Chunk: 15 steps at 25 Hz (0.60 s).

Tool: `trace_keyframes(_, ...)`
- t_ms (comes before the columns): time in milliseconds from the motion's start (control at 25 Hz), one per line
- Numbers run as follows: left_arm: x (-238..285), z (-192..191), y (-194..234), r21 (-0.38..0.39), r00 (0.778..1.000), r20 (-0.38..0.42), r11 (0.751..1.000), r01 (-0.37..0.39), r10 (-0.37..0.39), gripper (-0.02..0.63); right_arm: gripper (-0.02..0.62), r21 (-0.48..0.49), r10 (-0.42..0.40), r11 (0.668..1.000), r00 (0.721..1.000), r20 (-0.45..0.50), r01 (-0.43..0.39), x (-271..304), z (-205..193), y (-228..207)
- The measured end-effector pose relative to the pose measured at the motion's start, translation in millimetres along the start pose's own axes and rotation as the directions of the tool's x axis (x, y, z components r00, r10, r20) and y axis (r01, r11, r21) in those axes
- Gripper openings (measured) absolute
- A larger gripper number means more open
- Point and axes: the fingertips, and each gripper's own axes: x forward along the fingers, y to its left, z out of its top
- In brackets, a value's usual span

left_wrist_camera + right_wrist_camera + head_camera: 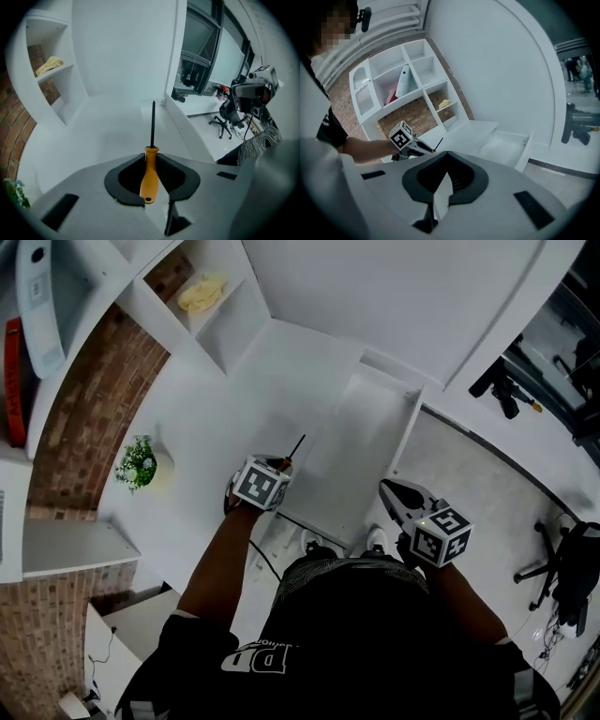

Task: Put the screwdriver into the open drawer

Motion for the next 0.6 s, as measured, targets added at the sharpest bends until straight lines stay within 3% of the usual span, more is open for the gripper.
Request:
trace_keyframes(160,3.9,-1.3,-31.9,-0.072,0.999,0.034,0.997,0.006,-0.004,0.086,0.005,-0.002,0.035,0.999,0.999,-0.012,-0.035,-9.1,-4.1,-2.7)
trace_keyframes(360,24.6,-2.8,-63.2,-0.094,0.999,0.045,0.996,-0.001,0.005,0.086,0.005,0.002,0.059,0.998,0.998,-0.028,-0.059,-19.8,-11.8,-11.4)
trace_keyframes(600,54.6,-20.3,-78.0,-0.111,0.998,-0.033,0.992,-0.054,0.051,0.086,0.005,-0.03,0.072,0.997,0.996,-0.049,-0.074,-34.9,-20.6,-14.4)
